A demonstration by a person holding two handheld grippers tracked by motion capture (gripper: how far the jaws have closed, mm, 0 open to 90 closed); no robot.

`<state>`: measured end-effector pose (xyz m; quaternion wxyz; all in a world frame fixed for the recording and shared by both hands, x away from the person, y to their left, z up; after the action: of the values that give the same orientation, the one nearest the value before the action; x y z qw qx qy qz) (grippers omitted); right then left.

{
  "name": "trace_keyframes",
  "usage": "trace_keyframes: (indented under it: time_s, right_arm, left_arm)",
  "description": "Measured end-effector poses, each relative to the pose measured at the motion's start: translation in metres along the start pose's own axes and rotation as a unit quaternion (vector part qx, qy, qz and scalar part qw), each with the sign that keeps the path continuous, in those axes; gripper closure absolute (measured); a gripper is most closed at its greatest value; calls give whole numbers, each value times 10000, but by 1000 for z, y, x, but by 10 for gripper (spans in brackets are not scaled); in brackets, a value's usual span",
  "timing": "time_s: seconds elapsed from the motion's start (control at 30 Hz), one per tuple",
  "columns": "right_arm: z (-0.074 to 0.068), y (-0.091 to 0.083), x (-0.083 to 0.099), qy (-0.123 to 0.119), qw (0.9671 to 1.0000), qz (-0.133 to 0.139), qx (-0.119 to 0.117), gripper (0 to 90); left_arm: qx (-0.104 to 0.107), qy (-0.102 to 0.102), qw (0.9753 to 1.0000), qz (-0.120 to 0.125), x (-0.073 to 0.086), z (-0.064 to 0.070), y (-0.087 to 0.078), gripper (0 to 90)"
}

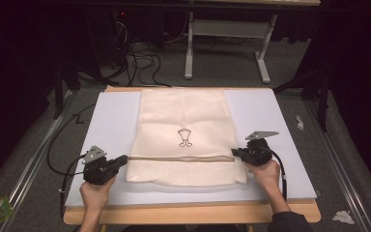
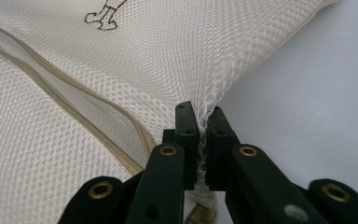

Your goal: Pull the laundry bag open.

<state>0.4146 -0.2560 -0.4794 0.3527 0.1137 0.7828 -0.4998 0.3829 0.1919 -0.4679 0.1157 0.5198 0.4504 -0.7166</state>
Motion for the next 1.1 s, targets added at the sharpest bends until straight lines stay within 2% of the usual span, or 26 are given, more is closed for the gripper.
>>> trace_keyframes:
  time_s: [0.17, 0.27, 0.73, 0.93, 1.1]
  right_arm:
    - [1, 3, 3, 5, 10000, -34, -1, 867]
    - [2, 5, 5, 72, 10000, -46, 12, 863]
    - [4, 9, 9, 75, 9999, -101, 76, 815]
    - [5, 10, 10, 153, 9997, -111, 121, 756]
    - [6, 11, 10, 176, 9996, -91, 193, 666]
  left_arm:
    - [-130, 236, 9994, -213, 3, 4, 4, 870]
    - [-150, 256, 9993, -237, 3, 5, 6, 870]
    - [-163, 395, 9978, -516, 8, 8, 16, 863]
    - [-128, 398, 9978, -507, 9, 10, 19, 846]
    - [-141, 441, 9978, -474, 7, 11, 20, 792]
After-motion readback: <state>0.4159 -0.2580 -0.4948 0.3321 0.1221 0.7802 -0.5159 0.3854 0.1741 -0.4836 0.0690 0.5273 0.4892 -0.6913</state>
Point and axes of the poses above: each handheld gripper's, and its own axes: y roughly forward along the jaws, x roughly out of its underside, z roughly to its right, the point moved 5 cm from there along y, roughly forward along the jaws, and after that the axes turned 10 degrees about y, right-handed, at the moved point
